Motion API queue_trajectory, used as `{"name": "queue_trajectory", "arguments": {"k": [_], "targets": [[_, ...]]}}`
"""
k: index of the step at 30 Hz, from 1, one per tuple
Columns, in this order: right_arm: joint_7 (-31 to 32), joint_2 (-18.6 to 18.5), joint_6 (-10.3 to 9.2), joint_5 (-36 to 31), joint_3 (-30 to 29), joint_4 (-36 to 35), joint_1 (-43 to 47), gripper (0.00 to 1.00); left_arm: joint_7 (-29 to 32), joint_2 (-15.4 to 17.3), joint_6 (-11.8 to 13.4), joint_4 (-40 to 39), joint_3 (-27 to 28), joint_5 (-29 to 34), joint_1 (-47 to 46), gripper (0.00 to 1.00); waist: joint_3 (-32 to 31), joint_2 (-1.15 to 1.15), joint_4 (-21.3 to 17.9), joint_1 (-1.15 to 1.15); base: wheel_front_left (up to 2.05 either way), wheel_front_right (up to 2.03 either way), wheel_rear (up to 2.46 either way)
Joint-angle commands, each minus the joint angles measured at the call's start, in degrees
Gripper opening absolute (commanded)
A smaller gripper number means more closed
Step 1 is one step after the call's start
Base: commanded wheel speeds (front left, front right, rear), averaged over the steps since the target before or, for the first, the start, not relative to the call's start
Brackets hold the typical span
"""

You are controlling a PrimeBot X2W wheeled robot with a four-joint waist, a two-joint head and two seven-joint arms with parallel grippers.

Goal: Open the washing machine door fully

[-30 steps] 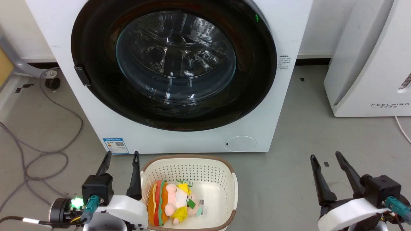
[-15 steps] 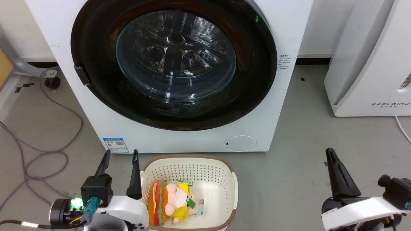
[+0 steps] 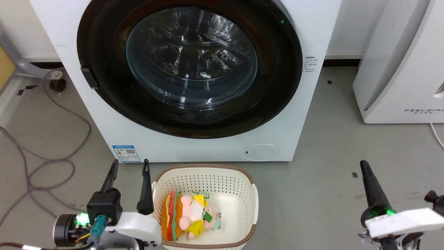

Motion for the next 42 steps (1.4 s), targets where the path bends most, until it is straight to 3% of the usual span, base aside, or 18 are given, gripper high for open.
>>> {"name": "queue_trajectory", "arguments": {"k": [1, 19, 30, 42], "targets": [[0.32, 0.01, 0.02, 2.83, -0.57, 0.8, -1.65, 0.0, -0.71, 0.04, 0.47, -0.46, -0.17, -0.5, -0.42, 1.0, 0.27, 0.0, 0.17, 0.0, 0.0, 0.0, 0.0], [2.69, -1.22, 0.03, 12.41, -5.6, 10.79, -16.03, 0.0, -2.74, 0.04, 1.57, -1.92, -0.73, -0.7, -3.4, 1.0, 5.52, 0.0, 2.06, 0.0, 0.0, 0.0, 0.0], [2.84, -4.03, 0.03, 17.24, -7.86, 18.34, -29.13, 0.0, -4.06, 0.05, 2.14, -3.25, -1.41, -0.84, -6.63, 1.0, 11.04, 0.0, 3.69, 0.0, 0.0, 0.0, 0.0], [2.74, -7.7, 0.04, 20.21, -6.36, 27.8, -44.21, 0.0, -5.5, 0.05, 2.81, -4.17, -2.32, -1.15, -10.27, 1.0, 16.94, 0.0, 6.11, 0.0, 0.0, 0.0, 0.0]]}}
